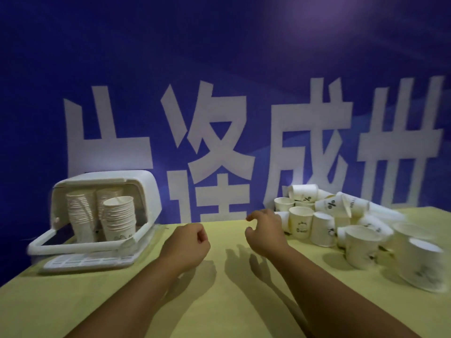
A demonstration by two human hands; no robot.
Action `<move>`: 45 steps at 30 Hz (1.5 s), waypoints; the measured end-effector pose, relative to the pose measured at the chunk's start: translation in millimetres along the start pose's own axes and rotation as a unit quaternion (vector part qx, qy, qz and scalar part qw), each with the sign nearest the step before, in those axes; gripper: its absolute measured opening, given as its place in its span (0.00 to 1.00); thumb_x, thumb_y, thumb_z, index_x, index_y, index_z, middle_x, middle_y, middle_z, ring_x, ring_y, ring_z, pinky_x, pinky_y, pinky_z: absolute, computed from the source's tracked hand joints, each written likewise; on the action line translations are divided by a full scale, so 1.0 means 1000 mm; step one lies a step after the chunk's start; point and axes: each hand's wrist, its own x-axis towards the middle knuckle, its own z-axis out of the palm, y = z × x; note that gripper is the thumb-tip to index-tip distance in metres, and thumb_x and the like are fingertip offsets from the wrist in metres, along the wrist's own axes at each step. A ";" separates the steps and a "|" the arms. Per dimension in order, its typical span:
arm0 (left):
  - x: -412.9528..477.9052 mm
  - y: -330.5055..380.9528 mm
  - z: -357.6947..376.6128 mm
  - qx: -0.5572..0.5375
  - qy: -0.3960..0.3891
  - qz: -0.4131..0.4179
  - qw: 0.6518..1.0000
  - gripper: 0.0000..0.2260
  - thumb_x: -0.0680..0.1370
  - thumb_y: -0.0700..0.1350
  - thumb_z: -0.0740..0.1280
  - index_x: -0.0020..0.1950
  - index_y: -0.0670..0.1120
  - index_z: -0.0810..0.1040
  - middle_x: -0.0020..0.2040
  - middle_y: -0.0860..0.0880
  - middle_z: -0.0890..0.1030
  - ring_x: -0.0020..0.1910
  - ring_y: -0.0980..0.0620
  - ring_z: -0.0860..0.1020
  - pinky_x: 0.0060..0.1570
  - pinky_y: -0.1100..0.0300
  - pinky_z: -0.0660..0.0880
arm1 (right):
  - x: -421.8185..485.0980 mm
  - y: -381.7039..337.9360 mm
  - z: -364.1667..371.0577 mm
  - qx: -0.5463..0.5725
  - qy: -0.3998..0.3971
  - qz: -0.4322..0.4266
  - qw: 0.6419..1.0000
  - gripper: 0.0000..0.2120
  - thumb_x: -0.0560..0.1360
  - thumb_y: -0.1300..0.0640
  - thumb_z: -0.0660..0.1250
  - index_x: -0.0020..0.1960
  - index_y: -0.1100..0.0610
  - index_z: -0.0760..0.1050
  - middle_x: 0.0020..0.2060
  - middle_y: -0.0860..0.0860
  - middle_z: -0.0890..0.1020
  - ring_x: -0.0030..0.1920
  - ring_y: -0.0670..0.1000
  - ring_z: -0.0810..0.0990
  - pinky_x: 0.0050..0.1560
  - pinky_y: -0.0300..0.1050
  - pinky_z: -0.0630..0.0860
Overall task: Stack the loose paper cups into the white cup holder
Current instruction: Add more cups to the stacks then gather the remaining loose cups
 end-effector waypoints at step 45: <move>0.012 -0.043 -0.035 0.108 0.217 0.060 0.968 0.08 0.84 0.51 0.60 0.55 0.51 0.77 0.52 0.52 0.79 0.45 0.47 0.77 0.42 0.55 0.73 | -0.003 -0.027 0.021 0.064 0.026 -0.095 0.993 0.11 0.80 0.57 0.67 0.62 0.54 0.79 0.59 0.49 0.78 0.53 0.45 0.73 0.55 0.39 0.69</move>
